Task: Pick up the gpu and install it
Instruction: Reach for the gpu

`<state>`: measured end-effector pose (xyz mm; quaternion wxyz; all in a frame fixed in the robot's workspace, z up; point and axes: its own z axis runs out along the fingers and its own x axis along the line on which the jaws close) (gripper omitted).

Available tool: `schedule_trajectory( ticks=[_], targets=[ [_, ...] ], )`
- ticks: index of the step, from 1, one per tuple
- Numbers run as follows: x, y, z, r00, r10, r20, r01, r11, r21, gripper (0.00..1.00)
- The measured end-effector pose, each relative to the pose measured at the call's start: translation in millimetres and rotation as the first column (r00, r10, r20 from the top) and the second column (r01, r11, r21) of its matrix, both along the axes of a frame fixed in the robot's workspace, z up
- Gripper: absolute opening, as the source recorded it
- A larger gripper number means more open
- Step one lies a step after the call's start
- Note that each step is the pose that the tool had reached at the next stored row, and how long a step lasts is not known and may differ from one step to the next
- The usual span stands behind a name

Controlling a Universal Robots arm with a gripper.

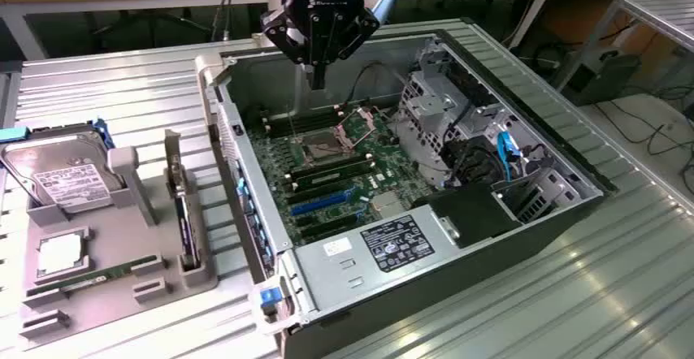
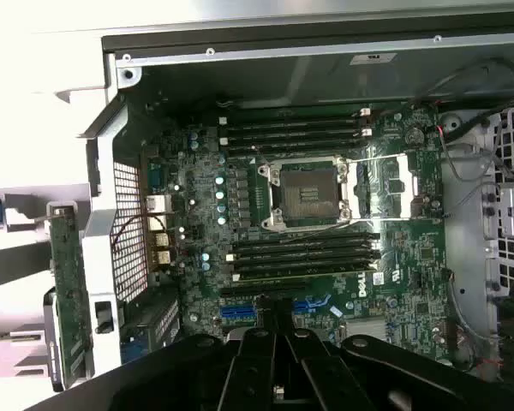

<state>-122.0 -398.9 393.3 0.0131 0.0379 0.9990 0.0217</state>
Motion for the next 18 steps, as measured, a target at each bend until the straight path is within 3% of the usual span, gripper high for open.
schedule_trajectory(
  ticks=[10, 18],
  targets=[
    [-3.8, -0.6, 0.1, 1.0000, 0.000, -0.0001, 0.000, 1.0000, -0.0001, 0.11],
    [-28.8, -9.6, 0.0, 1.0000, 0.000, 0.0003, 0.000, 1.0000, 0.0001, 0.11]
  ],
)
